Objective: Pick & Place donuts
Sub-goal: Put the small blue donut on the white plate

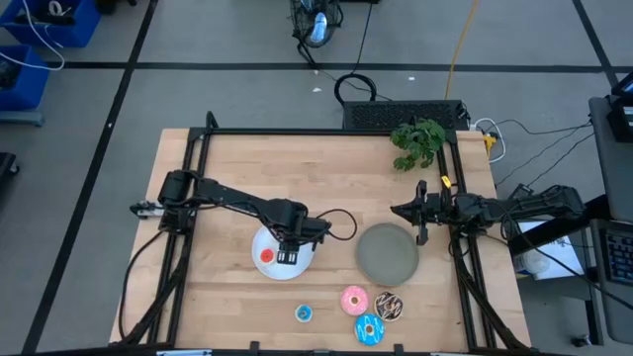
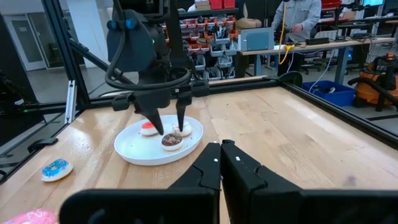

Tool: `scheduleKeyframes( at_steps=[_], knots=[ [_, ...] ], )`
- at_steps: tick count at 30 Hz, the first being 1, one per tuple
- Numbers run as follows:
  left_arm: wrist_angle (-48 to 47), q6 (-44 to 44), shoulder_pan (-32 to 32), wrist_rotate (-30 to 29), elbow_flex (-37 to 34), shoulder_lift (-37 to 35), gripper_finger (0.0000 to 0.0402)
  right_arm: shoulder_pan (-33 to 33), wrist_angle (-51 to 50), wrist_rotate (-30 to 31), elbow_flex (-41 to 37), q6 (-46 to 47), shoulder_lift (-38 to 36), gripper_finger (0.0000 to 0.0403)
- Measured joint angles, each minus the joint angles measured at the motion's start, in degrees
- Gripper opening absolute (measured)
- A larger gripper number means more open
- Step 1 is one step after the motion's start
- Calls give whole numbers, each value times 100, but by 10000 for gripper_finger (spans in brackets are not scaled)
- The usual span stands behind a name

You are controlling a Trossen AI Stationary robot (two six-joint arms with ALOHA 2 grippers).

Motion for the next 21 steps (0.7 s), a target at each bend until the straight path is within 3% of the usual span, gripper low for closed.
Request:
scheduleKeyframes(
  at_steps=[8,15,21],
  knots=[
    [-170,141,0,22,-2,0,15,0,2,0,-1,-4,0,0],
    [-758,-277,-237,66,137,2,11,0,0,0,0,-7,-2,0],
    [-941,-500,-713,25,741,3,7,-1,13,0,0,-7,-1,0]
  ],
)
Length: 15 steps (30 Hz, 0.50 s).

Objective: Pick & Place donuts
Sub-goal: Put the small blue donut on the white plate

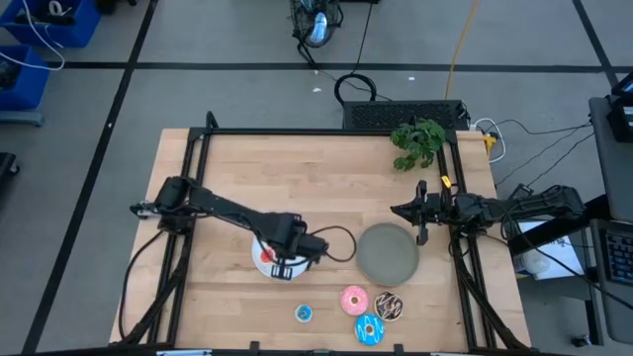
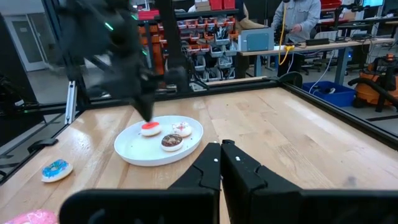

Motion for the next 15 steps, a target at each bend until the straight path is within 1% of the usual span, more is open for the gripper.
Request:
scheduleKeyframes(
  at_steps=[7,15],
  knots=[
    [-393,-409,-473,-5,571,-1,4,1,-2,0,0,2,0,0],
    [-437,-740,-784,-8,780,-1,3,-1,0,7,0,0,1,0]
  ],
)
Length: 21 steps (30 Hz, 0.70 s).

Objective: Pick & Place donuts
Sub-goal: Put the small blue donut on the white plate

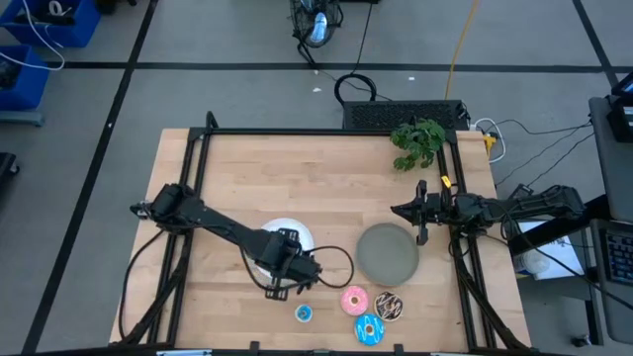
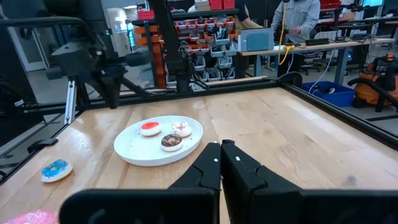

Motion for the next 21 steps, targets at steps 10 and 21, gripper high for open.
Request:
scheduleKeyframes(
  at_steps=[10,21],
  knots=[
    [165,-154,-256,126,292,423,2,0,-4,2,0,-24,-2,0],
    [-854,722,-465,-177,2204,1853,3,0,-13,2,0,-46,7,0]
  ],
)
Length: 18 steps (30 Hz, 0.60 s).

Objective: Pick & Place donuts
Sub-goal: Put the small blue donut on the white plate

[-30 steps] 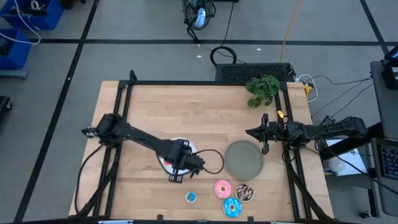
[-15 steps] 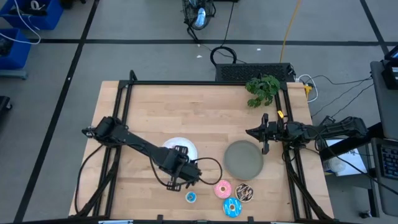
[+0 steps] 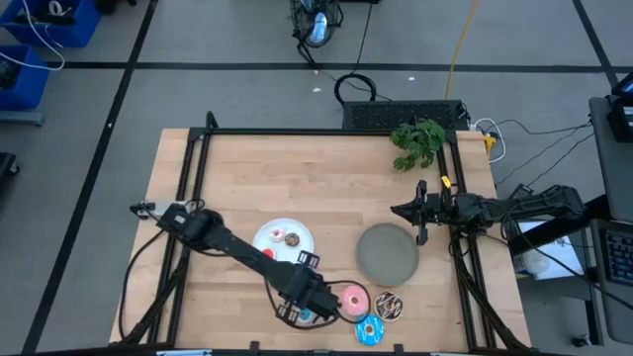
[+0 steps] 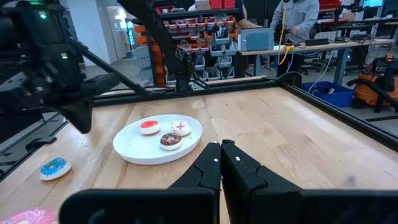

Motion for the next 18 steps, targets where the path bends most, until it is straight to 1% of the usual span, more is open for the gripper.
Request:
scheduleKeyframes(
  at_steps=[4,8,12,18],
  knots=[
    [60,240,41,-32,211,11,3,2,-2,-2,0,0,0,0],
    [-105,224,42,-77,602,9,3,1,-6,-1,0,-21,0,0],
    [-134,79,26,-74,849,4,4,0,-5,-2,0,-44,0,0],
    [81,57,-151,-69,849,4,4,0,-4,-2,-1,-44,0,0]
  ],
)
